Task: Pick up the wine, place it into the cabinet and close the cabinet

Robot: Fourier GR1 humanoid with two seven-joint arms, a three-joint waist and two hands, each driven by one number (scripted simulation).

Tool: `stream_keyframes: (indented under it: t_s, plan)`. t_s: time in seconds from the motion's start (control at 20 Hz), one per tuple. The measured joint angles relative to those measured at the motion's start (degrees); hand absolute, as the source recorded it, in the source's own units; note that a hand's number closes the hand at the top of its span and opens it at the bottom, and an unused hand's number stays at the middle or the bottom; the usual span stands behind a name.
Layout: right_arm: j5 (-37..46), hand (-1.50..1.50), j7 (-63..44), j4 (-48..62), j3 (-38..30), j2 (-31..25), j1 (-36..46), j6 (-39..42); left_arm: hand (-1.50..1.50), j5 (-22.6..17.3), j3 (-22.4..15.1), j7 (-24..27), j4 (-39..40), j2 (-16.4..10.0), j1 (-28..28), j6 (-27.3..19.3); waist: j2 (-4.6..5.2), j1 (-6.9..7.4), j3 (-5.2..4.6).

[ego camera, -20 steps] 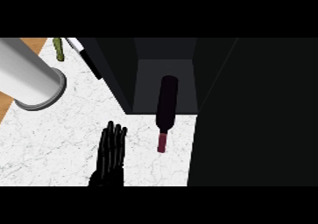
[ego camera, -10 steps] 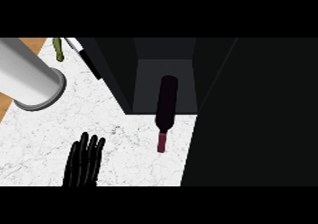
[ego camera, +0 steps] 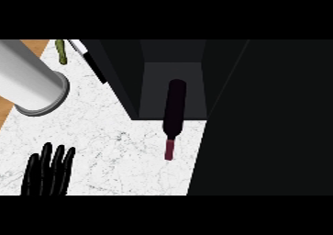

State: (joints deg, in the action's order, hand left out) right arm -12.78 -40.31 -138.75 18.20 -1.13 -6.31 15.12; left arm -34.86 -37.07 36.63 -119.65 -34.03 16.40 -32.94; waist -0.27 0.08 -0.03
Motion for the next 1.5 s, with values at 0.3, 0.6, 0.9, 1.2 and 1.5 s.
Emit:
stream_keyframes:
  t_s: [0.3, 0.6, 0.9, 1.2, 1.5]
  plan:
    - [0.17, 1.50, -0.67, -0.20, 9.37, -0.21, -0.45, 2.40, -1.50, -4.34, 7.14, 1.37, -2.21, -3.56, 4.89, 4.50, -0.12, 0.24, -0.02]
    - [2.02, 1.50, -0.95, -0.13, 17.69, 1.06, -0.60, -0.54, -1.50, -9.59, 15.49, 1.21, -1.95, -6.91, 8.31, 10.70, -0.17, 0.05, -0.04]
    - [9.58, 1.50, -0.69, -1.12, 24.42, -0.53, 0.81, -9.01, -1.50, -12.46, 21.13, -0.12, -1.40, -9.08, 9.95, 14.75, -0.27, -0.08, -0.09]
    - [14.35, 1.50, -0.22, -0.94, 26.64, -2.02, 3.68, -16.08, -1.50, -14.54, 25.04, -1.46, -0.75, -10.68, 10.84, 18.26, -0.41, 0.16, -0.16]
    - [19.11, 1.50, -0.47, 1.10, 30.57, -3.40, 12.20, -24.08, -1.50, -17.20, 27.92, -3.04, 0.78, -11.07, 10.10, 21.56, -0.28, 0.41, -0.20]
